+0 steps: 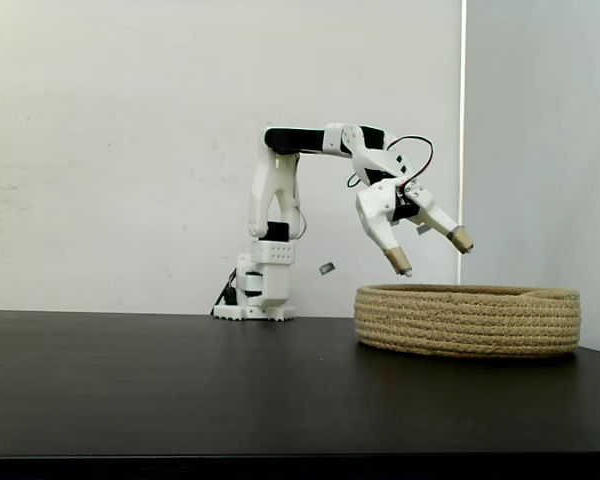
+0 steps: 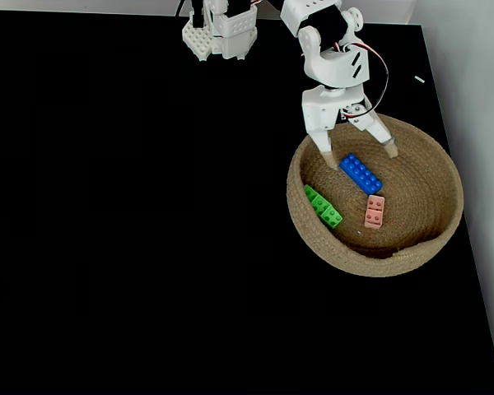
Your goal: Place the lego blocks in the tray
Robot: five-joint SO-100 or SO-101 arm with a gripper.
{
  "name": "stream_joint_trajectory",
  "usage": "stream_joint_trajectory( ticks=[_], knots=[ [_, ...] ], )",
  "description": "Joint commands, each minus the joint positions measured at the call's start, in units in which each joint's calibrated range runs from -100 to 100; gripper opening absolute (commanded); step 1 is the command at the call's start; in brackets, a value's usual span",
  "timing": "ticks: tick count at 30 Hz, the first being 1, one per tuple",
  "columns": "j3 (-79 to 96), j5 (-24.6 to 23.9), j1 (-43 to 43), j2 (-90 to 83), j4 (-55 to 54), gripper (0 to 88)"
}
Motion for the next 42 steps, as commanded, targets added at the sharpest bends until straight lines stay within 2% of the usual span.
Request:
stream_joint_trajectory(
  ticks=[1,9,17,19,23,32,42],
  knots=[
    [1.12,2.49,4.08,-9.41,0.87,35.0],
    [17.72,10.01,20.08,-29.87,-6.21,20.8],
    [50.09,18.61,34.50,-48.70,-17.78,16.9],
    [58.85,19.88,36.48,-53.52,-21.70,16.6],
    [72.53,20.56,37.97,-64.44,-21.87,16.6],
    [85.57,19.24,36.98,-80.43,-9.04,16.7],
    [87.76,20.32,35.74,-92.12,18.70,18.5]
  ],
)
